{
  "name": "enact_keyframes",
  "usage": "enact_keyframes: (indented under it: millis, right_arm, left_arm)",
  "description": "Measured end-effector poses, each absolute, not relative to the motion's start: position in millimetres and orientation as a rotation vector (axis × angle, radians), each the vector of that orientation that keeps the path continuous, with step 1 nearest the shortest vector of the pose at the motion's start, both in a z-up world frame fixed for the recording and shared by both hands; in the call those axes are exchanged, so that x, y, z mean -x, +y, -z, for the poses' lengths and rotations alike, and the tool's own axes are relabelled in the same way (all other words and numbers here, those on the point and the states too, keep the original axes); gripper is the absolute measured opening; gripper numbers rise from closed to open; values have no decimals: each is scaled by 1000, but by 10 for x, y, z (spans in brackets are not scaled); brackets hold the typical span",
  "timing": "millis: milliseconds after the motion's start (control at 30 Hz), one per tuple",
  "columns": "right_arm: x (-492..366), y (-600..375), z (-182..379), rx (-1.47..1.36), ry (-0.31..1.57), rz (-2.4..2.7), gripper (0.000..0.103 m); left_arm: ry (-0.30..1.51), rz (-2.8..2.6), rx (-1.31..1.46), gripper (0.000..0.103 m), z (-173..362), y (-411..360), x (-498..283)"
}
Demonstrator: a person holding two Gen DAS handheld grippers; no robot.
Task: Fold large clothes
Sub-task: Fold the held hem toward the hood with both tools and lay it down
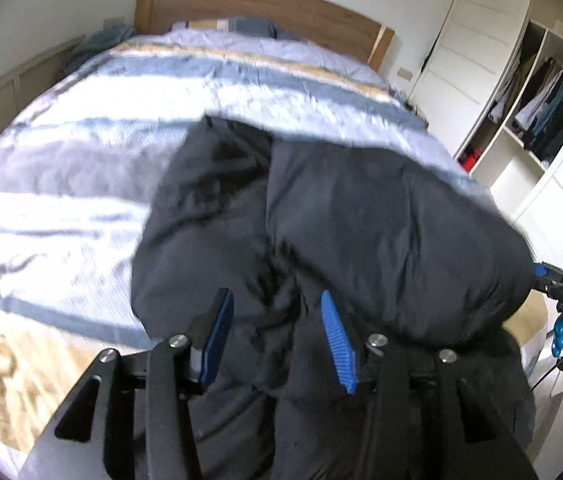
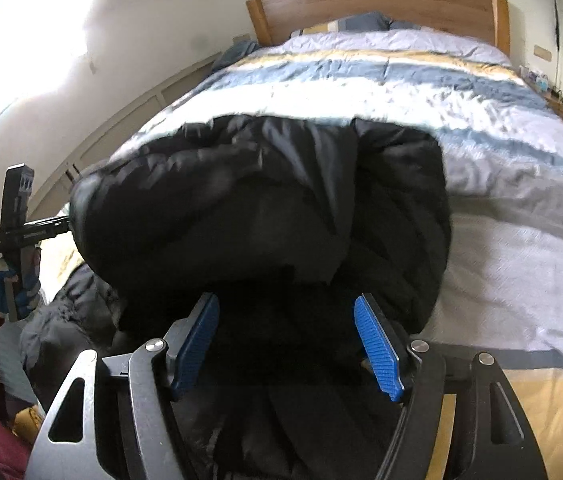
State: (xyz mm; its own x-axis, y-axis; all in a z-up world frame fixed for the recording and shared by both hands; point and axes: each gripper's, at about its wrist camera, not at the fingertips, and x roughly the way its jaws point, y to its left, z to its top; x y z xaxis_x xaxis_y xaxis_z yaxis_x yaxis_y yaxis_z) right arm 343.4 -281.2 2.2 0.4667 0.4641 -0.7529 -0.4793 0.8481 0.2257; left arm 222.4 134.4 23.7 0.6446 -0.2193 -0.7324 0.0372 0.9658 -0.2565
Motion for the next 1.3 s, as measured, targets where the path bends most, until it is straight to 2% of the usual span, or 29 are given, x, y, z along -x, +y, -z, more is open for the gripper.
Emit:
enact_keyframes:
  millis: [33, 100, 267, 467, 633, 800, 967, 1133, 1300]
  right_arm:
    - [-3463, -2783, -91, 19, 904, -582, 70]
    - [-3527, -2692, -227, 21, 874, -593, 70]
    - [-3665, -2276, -416, 45, 831, -645, 70]
    - [-3840, -1853, -389, 73, 831, -696, 70]
    - [-3878, -1716, -151, 106, 870, -712, 70]
    - [-3793, -1755, 424, 192, 955, -681, 71]
    - [-3767, -1752, 758, 217, 963, -659, 71]
    - [-3776, -1747, 853, 207, 959, -634, 71]
    - [-3725, -1732, 768, 239, 971, -604, 71]
  left_arm:
    - [842, 148, 227, 52, -323, 1337, -2260]
    - [815, 155, 224, 54, -457, 1276, -2362]
    - [790, 210, 212, 54, -608, 970, -2666]
    - [800, 255, 192, 54, -509, 586, -2948]
    - [853, 259, 134, 54, -157, 367, -3033]
    - [894, 229, 105, 55, 276, 311, -2960]
    - [896, 167, 5, 56, 602, 143, -2945]
    - [920, 161, 14, 57, 734, 137, -3050]
    - [914, 141, -2, 57, 575, 124, -2974]
